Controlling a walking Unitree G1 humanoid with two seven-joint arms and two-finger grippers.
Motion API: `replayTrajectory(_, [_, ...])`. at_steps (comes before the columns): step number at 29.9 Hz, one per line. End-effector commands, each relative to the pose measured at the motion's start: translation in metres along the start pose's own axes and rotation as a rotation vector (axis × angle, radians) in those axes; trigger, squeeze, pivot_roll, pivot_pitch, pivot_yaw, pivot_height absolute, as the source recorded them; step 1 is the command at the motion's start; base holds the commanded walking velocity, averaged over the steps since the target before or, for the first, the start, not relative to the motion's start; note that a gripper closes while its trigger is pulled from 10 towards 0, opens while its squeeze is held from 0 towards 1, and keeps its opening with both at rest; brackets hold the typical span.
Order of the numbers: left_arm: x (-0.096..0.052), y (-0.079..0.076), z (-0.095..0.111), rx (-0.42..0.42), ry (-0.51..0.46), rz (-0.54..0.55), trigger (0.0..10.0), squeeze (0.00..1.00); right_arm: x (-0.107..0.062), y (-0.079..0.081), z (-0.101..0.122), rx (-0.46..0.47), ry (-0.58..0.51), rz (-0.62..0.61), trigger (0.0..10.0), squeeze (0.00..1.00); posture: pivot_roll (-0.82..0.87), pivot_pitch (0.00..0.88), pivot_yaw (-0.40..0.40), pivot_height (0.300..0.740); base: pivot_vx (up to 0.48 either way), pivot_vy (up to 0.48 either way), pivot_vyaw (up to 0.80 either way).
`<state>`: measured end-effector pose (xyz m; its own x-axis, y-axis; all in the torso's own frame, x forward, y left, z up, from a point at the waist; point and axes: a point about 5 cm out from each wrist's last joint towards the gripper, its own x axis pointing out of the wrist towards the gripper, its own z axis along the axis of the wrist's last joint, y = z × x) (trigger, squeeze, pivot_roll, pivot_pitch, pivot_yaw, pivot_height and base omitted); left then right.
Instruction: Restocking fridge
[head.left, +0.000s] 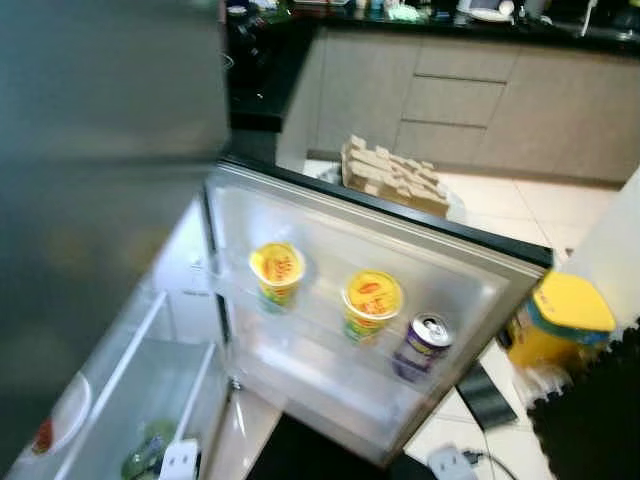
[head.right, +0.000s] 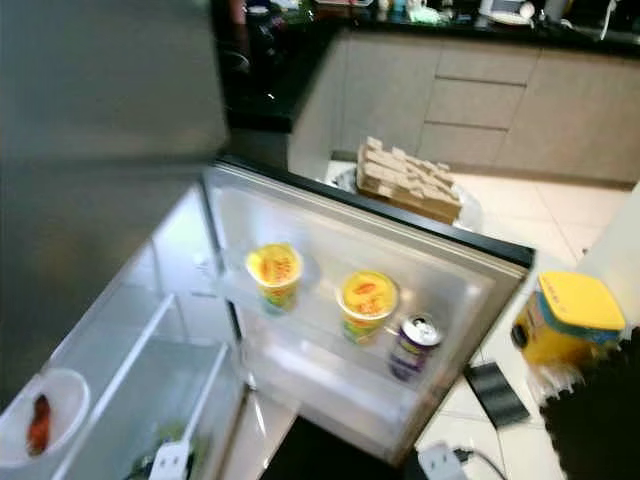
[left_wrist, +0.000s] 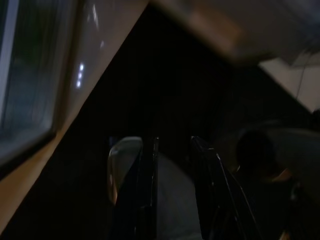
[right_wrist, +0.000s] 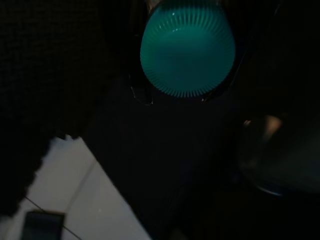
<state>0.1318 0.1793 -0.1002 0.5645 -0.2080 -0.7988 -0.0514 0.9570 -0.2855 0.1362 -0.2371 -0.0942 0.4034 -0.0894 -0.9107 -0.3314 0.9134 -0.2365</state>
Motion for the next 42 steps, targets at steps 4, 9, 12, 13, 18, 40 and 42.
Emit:
replayTrajectory(4, [-0.002,0.004,-0.005,-0.011,0.015,0.023,10.0,0.00,0.001,0.006,0.004,0.004,-0.017,0.020,10.0,0.00,-0.05,0.000,-0.021,0.740,0.000,0.000,0.00])
replayTrajectory(9, [-0.003,0.004,-0.005,-0.005,0.018,0.021,10.0,0.00,0.001,0.004,0.014,-0.001,-0.053,0.027,10.0,0.00,-0.05,0.000,-0.020,0.740,0.000,0.000,0.00])
replayTrajectory(12, [-0.002,0.004,-0.005,-0.003,0.018,0.021,10.0,0.00,0.002,0.004,0.019,-0.014,-0.072,0.034,10.0,0.00,-0.05,0.000,-0.022,0.740,0.000,0.000,0.00])
replayTrajectory(13, [-0.002,0.004,-0.005,-0.003,0.018,0.021,10.0,0.00,0.002,0.004,0.019,-0.014,-0.072,0.034,10.0,0.00,-0.05,0.000,-0.022,0.740,0.000,0.000,0.00])
replayTrajectory(18, [-0.002,0.004,-0.004,-0.002,0.009,0.017,10.0,0.00,0.001,0.009,0.056,0.012,-0.238,0.112,10.0,0.00,-0.05,0.000,-0.021,0.740,0.000,0.000,0.00])
replayTrajectory(40, [0.004,0.002,0.038,0.052,-0.149,-0.029,10.0,0.00,-0.021,0.035,0.147,-0.211,-0.666,0.396,10.0,0.00,-0.04,0.000,-0.013,0.740,0.000,0.000,0.00])
replayTrajectory(42, [0.005,0.000,0.042,0.064,-0.157,-0.040,10.0,0.00,-0.020,0.031,0.147,-0.232,-0.653,0.373,10.0,0.00,-0.04,0.000,-0.013,0.740,0.000,0.000,0.00])
